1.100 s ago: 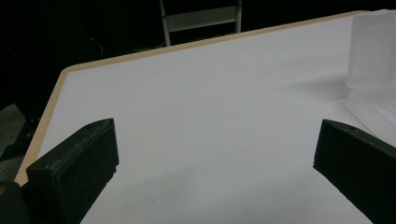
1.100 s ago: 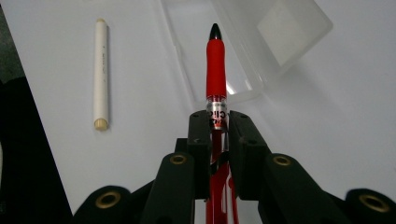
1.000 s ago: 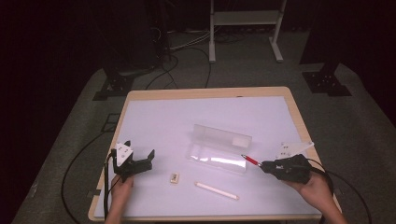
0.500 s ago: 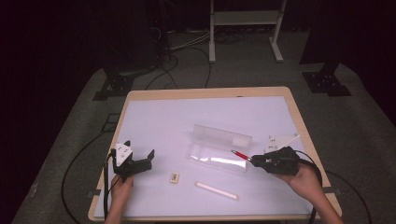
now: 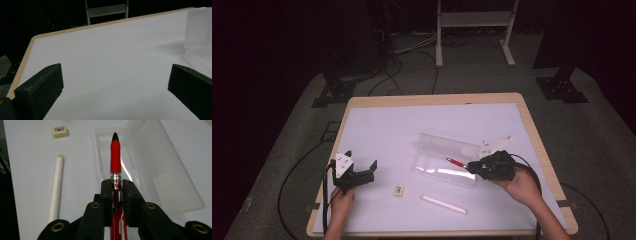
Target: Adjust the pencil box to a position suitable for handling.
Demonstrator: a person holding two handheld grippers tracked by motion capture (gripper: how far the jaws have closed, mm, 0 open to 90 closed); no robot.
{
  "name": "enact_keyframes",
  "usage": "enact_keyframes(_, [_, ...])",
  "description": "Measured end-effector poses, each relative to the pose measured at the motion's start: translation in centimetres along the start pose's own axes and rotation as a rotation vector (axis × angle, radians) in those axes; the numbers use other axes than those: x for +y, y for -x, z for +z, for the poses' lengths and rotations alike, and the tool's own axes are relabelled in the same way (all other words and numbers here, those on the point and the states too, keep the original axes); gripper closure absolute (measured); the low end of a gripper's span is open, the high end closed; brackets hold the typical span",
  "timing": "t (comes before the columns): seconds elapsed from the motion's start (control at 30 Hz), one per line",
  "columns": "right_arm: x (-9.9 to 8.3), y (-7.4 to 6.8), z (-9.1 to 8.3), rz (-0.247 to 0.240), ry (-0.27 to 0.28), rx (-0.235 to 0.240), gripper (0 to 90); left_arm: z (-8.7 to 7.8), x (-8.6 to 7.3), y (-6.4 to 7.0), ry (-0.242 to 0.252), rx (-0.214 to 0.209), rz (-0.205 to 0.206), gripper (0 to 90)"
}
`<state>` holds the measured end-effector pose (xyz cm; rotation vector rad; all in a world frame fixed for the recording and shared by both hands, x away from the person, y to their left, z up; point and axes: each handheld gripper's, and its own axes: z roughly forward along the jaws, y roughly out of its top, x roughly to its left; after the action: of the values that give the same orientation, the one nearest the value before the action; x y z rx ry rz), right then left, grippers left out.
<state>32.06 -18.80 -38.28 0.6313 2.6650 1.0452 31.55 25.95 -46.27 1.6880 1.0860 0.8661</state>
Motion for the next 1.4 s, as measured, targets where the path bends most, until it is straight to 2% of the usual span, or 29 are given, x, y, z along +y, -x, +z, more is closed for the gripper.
enact_keyframes(0.4, [1.1,0.7,2.9,-0.009,-0.035,0.010,78.8,0.0,0.0,0.0,0.002,-0.002,-0.002,0.0])
enact_keyframes(0.87, [1.5,1.3,4.9,-0.014,-0.053,0.004,78.8,0.0,0.0,-0.1,0.004,-0.004,-0.005,0.0])
enact_keyframes(1.13, [1.5,1.6,6.0,0.002,-0.061,0.012,78.8,0.0,0.0,-0.1,0.005,-0.005,-0.006,0.0])
enact_keyframes(1.4, [1.5,1.7,7.0,-0.004,-0.072,0.021,78.8,0.0,0.0,-0.1,0.004,-0.006,-0.006,0.0])
